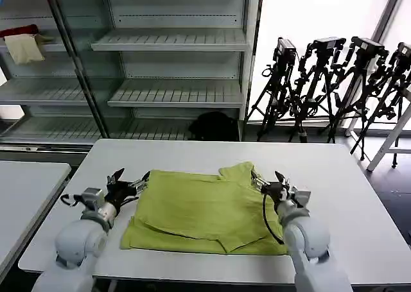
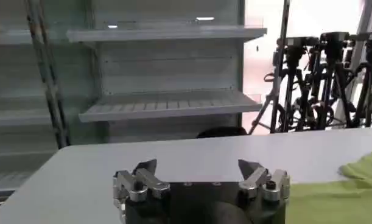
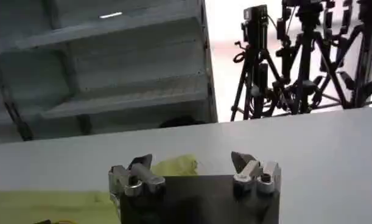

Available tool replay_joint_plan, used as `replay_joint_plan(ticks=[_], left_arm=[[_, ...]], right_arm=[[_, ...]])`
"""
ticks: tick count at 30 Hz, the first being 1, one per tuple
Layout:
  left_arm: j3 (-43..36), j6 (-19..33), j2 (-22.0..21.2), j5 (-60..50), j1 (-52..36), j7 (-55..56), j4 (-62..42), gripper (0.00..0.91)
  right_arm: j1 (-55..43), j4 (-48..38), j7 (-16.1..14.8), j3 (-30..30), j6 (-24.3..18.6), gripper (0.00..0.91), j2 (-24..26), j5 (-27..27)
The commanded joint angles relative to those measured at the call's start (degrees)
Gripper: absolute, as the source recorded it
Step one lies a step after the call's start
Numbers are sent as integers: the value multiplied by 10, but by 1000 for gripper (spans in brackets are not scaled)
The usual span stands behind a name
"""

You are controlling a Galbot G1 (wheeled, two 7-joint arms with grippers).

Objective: Fold and organize the clothes.

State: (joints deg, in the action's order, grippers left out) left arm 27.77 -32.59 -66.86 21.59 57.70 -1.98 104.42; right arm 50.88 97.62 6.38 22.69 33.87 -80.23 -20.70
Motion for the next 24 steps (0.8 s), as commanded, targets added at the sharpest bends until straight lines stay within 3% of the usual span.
replay_joint_plan(ticks=[1, 21, 24], left_arm=[[-71, -7, 13, -29, -167, -42, -204, 907], [-65, -7, -3, -56, -121, -62, -194, 907], [-65, -6, -6, -59, -116, -63, -194, 856]], right_arm=[[-105, -154, -10, -27, -1, 907, -22, 40], [-87, -153, -6, -22, -1, 907, -31, 52], [-84, -149, -7, -21, -1, 907, -30, 52]])
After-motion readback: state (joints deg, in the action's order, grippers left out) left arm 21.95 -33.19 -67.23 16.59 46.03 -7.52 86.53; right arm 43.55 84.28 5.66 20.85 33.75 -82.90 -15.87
